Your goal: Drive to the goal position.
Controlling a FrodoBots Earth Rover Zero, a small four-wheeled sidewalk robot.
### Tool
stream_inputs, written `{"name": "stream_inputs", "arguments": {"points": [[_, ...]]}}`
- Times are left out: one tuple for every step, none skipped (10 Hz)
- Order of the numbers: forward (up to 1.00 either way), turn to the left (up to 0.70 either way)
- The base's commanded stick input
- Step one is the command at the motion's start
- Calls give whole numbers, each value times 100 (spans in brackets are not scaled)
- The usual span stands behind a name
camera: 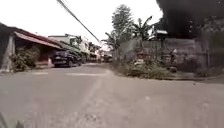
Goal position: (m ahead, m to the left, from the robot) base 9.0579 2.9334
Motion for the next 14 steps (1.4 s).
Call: {"name": "stream_inputs", "arguments": {"points": [[70, 0], [70, 0], [70, 0], [70, 0], [70, 0], [70, 0], [70, 0], [70, 0], [70, 0], [70, 0], [70, 0], [70, 27], [70, 35], [70, 35]]}}
